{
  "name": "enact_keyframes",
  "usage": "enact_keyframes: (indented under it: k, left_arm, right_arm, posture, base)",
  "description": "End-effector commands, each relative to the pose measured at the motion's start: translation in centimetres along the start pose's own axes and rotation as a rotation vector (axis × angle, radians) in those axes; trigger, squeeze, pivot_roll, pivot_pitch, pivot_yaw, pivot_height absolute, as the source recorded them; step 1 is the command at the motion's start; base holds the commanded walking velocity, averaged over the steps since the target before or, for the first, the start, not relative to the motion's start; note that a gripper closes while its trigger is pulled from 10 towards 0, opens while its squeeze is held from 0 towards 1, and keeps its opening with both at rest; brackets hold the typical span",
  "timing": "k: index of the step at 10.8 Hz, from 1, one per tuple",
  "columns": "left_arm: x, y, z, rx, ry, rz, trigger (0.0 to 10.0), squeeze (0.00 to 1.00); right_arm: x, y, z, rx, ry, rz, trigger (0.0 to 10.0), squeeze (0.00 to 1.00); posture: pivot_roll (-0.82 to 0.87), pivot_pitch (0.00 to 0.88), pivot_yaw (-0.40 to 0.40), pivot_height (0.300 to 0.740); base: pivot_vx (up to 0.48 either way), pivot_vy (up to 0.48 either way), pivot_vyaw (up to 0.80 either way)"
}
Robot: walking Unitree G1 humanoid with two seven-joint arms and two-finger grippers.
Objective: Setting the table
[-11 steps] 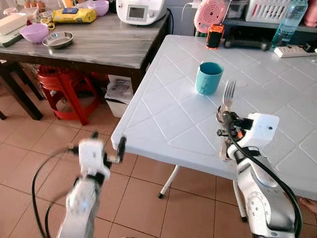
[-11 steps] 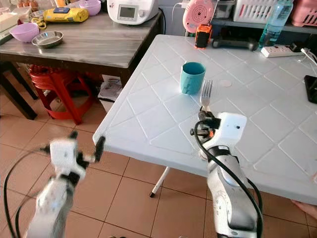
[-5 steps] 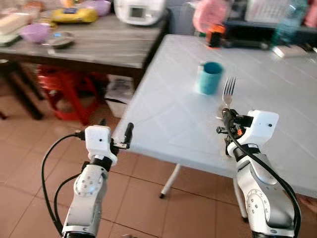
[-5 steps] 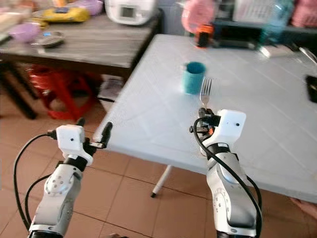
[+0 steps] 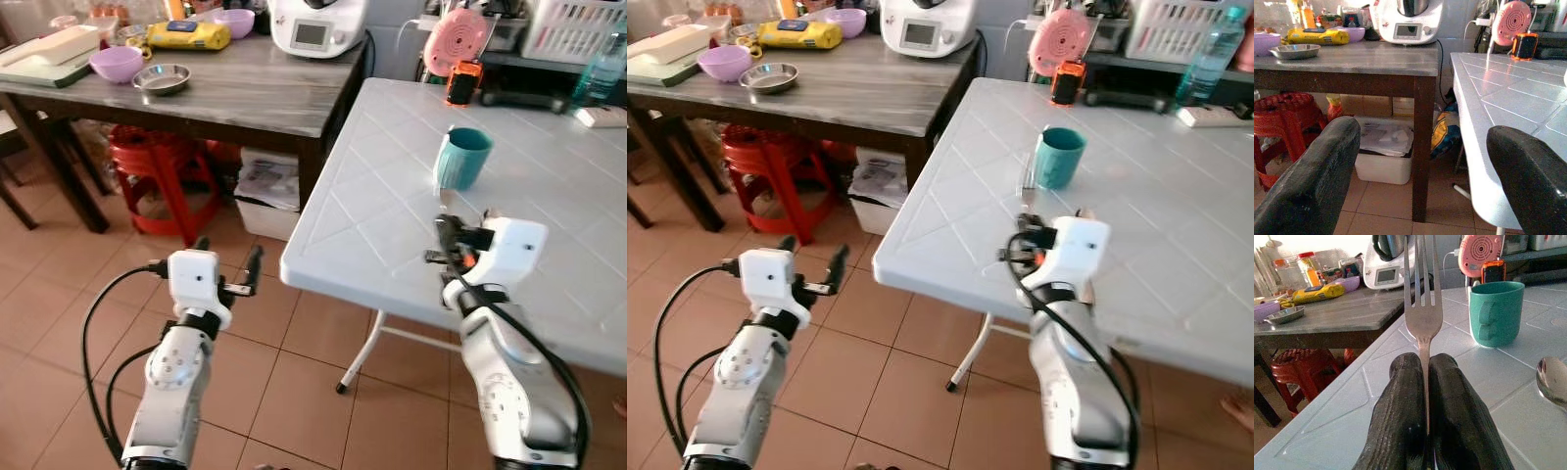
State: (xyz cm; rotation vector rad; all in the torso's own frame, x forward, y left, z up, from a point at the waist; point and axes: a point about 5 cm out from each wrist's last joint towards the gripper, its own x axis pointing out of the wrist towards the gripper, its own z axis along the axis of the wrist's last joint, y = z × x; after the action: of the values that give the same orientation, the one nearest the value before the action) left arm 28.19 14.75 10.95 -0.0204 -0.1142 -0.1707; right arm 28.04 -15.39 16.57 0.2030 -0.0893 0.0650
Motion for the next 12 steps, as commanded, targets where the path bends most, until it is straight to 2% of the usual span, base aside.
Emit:
enact_keyframes:
  k: [1,7,12]
  left_arm:
    - [0.22,-0.24,-0.1,0.0,0.008,-0.016,10.0,0.0]
    - [0.46,-0.71,-0.09,-0.004,0.003,-0.026,10.0,0.0]
    - [0.46,-1.2,0.17,-0.017,-0.022,-0.052,10.0,0.0]
  right_arm:
    - [-0.01,-0.25,0.37,-0.007,-0.019,-0.01,10.0,0.0]
    - [0.11,-0.5,0.42,-0.013,-0.023,-0.02,10.0,0.0]
    - [0.05,-0.66,0.23,-0.021,-0.015,-0.025,10.0,0.0]
  posture:
    - [-0.11,0.069,0.069,0.74]
    - [-0.11,0.067,0.069,0.74]
    - [-0.11,0.067,0.067,0.74]
  base:
    - [0.0,0.3,0.0]
    - [0.0,0.303,0.0]
    - [0.0,0.0,0.0]
